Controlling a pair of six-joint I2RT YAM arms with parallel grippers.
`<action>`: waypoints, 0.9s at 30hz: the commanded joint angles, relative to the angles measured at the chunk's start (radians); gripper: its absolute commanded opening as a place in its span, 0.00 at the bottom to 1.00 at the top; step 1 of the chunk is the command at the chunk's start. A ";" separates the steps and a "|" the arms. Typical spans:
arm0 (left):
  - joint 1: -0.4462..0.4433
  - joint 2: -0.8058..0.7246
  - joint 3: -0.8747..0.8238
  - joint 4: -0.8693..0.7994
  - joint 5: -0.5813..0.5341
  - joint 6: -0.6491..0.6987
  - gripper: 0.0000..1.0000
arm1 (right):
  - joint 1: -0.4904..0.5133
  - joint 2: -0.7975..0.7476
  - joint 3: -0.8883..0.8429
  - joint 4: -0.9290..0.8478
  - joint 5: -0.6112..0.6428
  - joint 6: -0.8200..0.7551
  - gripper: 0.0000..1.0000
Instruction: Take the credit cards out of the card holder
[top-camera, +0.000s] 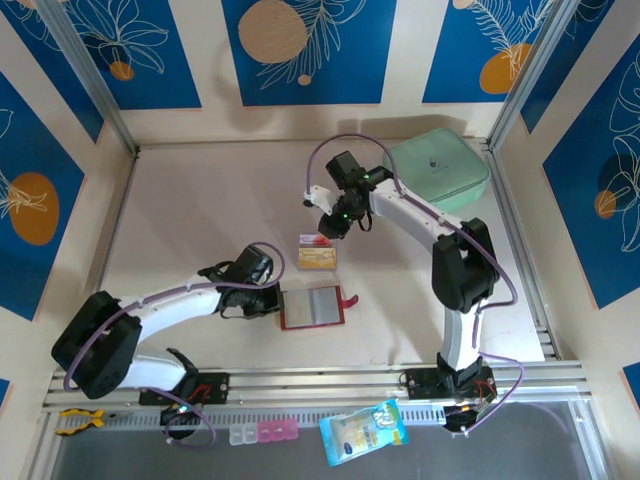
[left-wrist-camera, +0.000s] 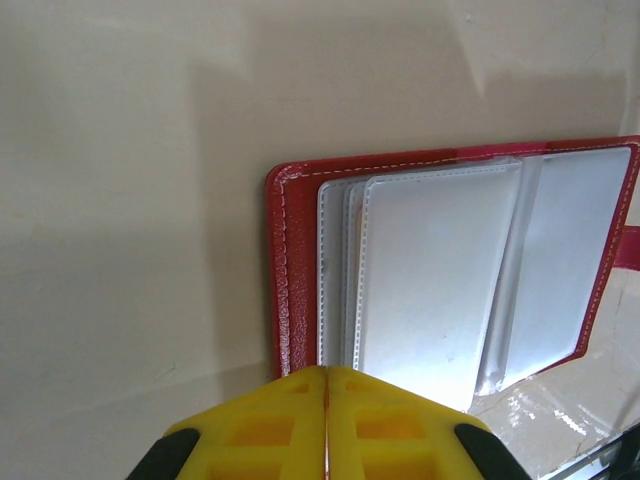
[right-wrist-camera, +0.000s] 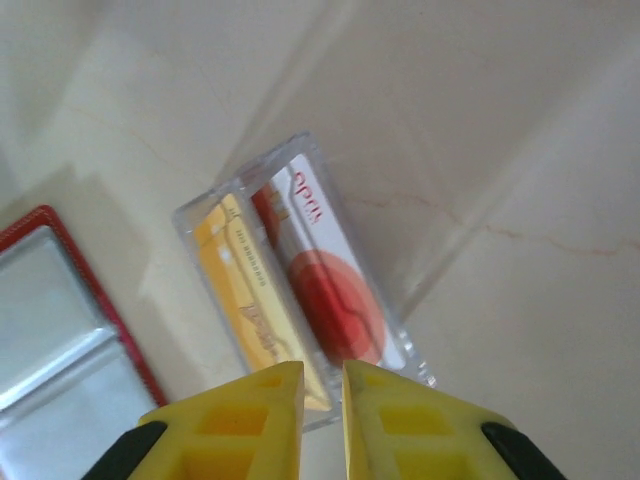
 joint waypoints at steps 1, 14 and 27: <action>0.012 0.019 -0.015 0.022 0.022 0.011 0.09 | 0.022 -0.089 -0.080 0.087 -0.028 0.249 0.16; 0.010 0.060 -0.024 0.031 0.009 0.021 0.07 | 0.079 -0.296 -0.444 0.270 -0.056 0.792 0.00; 0.009 0.087 -0.011 0.033 0.005 0.030 0.06 | 0.171 -0.367 -0.709 0.499 -0.166 1.051 0.02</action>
